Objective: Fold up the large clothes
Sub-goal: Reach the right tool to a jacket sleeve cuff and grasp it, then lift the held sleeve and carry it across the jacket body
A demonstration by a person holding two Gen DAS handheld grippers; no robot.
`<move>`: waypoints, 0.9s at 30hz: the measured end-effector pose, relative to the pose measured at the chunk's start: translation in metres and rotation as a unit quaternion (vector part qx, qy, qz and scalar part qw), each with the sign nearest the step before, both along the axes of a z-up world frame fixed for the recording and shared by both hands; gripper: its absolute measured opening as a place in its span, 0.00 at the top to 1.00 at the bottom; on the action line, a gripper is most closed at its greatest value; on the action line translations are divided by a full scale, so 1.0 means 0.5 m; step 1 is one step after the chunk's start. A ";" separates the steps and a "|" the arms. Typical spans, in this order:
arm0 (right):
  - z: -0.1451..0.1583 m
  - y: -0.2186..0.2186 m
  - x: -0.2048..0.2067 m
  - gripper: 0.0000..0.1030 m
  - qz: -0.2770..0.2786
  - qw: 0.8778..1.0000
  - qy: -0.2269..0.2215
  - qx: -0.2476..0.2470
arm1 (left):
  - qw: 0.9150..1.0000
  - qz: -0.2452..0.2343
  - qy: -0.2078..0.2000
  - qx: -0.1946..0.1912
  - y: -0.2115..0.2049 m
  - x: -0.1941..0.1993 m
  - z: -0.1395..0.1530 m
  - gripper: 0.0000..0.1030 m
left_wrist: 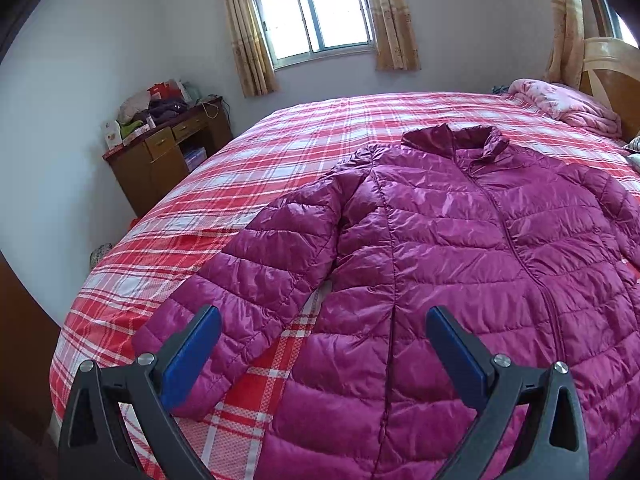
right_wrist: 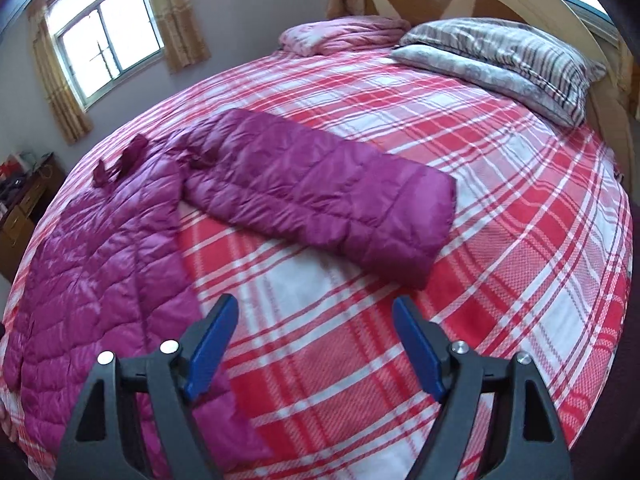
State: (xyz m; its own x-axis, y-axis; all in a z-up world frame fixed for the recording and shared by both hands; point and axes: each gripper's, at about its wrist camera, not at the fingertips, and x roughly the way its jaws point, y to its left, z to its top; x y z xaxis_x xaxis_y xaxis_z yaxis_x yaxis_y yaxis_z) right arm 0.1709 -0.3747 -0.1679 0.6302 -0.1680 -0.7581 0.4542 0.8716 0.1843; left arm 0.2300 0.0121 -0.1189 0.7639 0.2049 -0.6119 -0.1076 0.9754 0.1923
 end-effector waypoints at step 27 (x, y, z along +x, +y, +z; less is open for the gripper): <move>0.086 -0.143 0.133 0.84 -0.056 0.996 -0.012 -0.069 | 0.996 0.081 0.019 -0.028 0.124 0.153 -0.028 0.01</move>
State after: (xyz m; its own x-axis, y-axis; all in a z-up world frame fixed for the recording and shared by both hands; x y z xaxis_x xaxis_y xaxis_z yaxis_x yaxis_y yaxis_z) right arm 0.2374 -0.4463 -0.1249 0.6195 -0.3405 -0.7074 0.5473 0.8333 0.0782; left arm 0.3064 0.0740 -0.1330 0.6992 0.2882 -0.6542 -0.2588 0.9551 0.1442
